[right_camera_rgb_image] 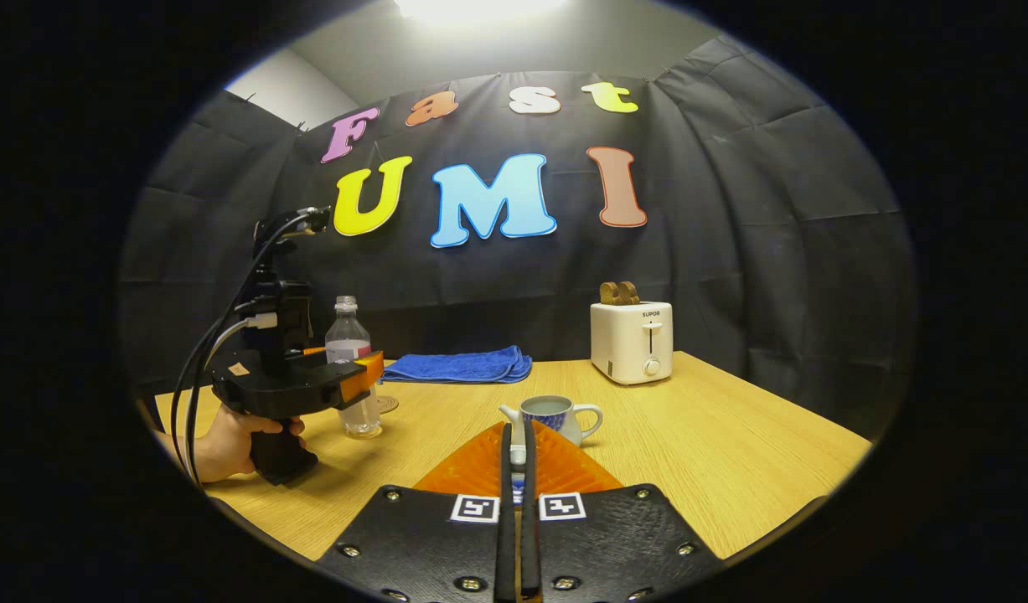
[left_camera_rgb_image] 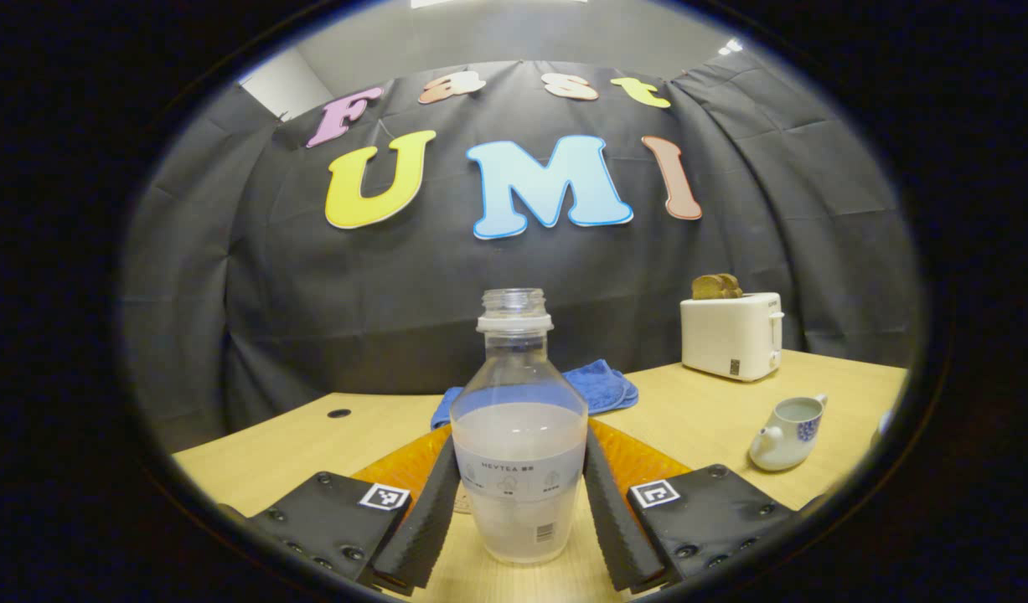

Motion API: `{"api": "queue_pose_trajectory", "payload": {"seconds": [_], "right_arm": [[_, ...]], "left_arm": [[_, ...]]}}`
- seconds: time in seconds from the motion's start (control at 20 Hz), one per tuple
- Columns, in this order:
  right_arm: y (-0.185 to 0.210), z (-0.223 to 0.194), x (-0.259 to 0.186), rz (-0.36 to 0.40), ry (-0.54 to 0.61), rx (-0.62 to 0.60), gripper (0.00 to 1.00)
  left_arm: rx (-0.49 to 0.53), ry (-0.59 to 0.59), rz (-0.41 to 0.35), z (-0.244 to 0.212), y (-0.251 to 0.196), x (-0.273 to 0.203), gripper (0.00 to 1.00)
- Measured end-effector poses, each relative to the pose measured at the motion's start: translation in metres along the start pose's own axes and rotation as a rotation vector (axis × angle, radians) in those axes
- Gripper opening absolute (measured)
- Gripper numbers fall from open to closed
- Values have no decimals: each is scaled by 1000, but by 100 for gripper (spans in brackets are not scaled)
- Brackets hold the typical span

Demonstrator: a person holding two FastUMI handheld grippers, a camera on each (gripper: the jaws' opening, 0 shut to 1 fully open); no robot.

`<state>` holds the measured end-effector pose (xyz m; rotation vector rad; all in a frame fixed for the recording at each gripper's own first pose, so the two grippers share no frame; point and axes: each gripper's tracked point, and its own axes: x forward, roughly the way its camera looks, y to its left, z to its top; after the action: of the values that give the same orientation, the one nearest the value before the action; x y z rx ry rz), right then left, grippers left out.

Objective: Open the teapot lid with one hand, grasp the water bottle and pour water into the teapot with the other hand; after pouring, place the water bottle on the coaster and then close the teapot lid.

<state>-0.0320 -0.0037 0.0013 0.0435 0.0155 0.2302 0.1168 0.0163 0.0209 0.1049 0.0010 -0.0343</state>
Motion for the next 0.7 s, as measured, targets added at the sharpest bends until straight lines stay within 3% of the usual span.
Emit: {"api": "queue_pose_trajectory", "payload": {"seconds": [0.4, 0.7], "right_arm": [[11, -2, -27, 24, -4, -20, 3], [10, -5, -46, 26, 10, -19, 3]], "left_arm": [[231, -69, -31, 23, -29, -5, 86], [405, -58, -67, 16, -52, 2, 87]]}}
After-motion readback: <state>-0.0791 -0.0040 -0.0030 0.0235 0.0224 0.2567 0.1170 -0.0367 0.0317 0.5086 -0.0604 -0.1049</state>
